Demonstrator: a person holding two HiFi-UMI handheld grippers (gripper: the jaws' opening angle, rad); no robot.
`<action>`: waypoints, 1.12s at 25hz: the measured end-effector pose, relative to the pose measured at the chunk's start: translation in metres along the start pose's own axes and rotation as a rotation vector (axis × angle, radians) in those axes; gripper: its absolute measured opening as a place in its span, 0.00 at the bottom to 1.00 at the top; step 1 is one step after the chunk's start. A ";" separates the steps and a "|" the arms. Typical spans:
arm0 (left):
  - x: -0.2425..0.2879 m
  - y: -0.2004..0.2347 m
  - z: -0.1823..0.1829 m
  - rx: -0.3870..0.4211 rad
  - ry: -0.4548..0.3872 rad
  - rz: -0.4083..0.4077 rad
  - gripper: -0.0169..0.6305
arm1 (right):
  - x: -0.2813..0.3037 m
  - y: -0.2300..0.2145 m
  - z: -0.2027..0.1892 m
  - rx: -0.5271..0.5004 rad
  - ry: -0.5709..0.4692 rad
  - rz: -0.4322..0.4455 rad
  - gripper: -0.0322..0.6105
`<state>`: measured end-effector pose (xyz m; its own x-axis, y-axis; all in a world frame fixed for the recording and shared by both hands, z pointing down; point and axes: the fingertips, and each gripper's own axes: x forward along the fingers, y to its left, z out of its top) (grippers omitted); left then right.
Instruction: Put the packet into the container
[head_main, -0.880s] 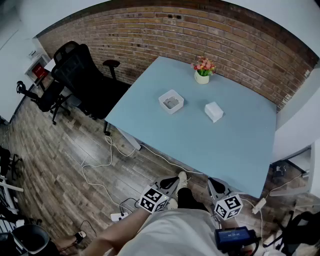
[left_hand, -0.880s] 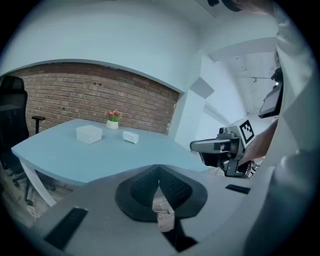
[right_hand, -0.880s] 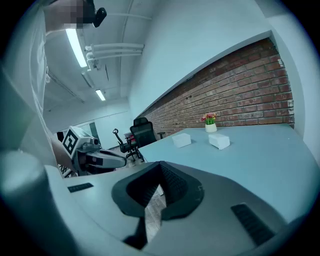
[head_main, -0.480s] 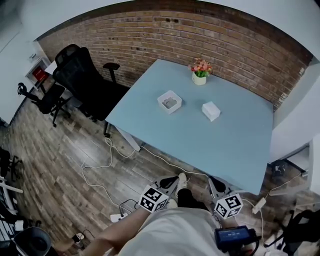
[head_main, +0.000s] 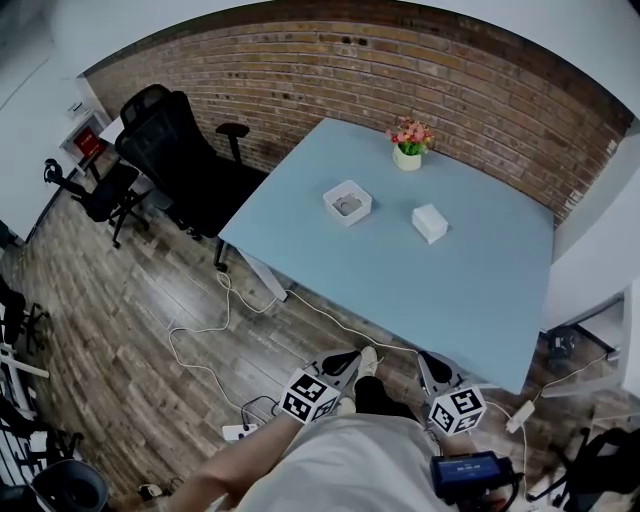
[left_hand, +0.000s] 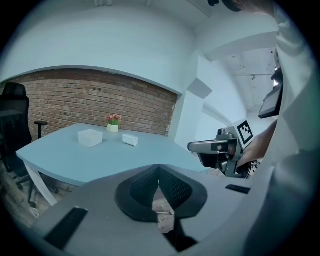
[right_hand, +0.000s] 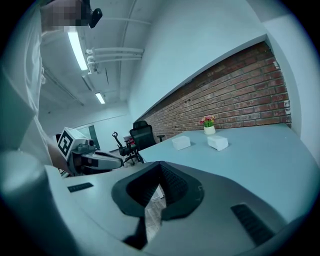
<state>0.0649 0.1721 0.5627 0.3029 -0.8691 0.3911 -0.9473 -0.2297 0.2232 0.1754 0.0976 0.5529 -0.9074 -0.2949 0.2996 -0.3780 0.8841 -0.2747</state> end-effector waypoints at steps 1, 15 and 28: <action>0.000 0.001 0.001 0.000 -0.001 0.003 0.04 | 0.002 -0.002 -0.001 0.004 0.003 -0.001 0.06; -0.001 0.039 0.008 -0.017 0.013 0.063 0.04 | 0.050 -0.010 0.010 0.009 0.031 0.033 0.06; 0.036 0.076 0.033 -0.003 0.036 0.052 0.04 | 0.089 -0.050 0.025 0.039 0.057 0.017 0.06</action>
<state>0.0001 0.1084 0.5643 0.2569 -0.8636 0.4338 -0.9615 -0.1833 0.2045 0.1090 0.0185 0.5703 -0.9021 -0.2582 0.3458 -0.3707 0.8738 -0.3147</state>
